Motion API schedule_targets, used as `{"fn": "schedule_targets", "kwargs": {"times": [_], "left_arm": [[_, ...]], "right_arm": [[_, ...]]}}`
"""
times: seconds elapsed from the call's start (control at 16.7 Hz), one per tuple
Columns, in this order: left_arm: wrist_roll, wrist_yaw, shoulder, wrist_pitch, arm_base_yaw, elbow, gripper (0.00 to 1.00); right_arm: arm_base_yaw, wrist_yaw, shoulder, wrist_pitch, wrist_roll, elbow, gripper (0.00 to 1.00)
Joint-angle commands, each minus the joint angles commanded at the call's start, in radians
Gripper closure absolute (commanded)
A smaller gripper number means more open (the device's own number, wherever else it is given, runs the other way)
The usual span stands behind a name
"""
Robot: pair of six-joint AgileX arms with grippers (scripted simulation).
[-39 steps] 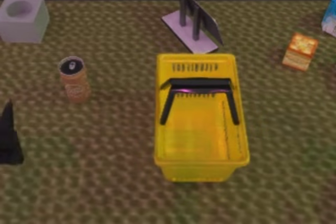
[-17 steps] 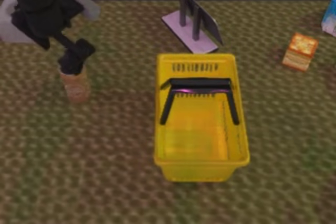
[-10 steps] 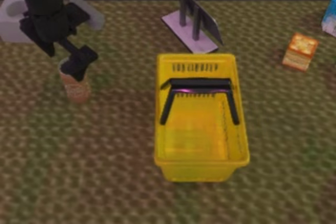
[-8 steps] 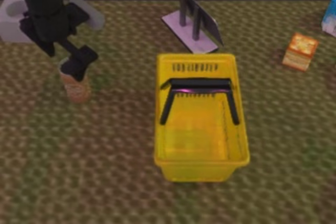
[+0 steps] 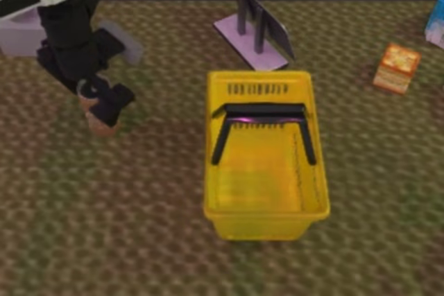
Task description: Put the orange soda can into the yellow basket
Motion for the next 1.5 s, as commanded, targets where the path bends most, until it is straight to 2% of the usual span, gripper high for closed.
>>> {"fn": "schedule_targets", "kwargs": {"times": [0.24, 1.02, 1.5], "left_arm": [[0.0, 0.0, 0.001, 0.004, 0.0, -0.003, 0.0], [0.0, 0.0, 0.001, 0.004, 0.0, -0.003, 0.98], [0.0, 0.0, 0.001, 0.004, 0.0, -0.003, 1.0]], "right_arm": [[0.0, 0.0, 0.0, 0.0, 0.0, 0.0, 0.0], [0.0, 0.0, 0.0, 0.0, 0.0, 0.0, 0.0], [0.0, 0.0, 0.0, 0.0, 0.0, 0.0, 0.0]]}}
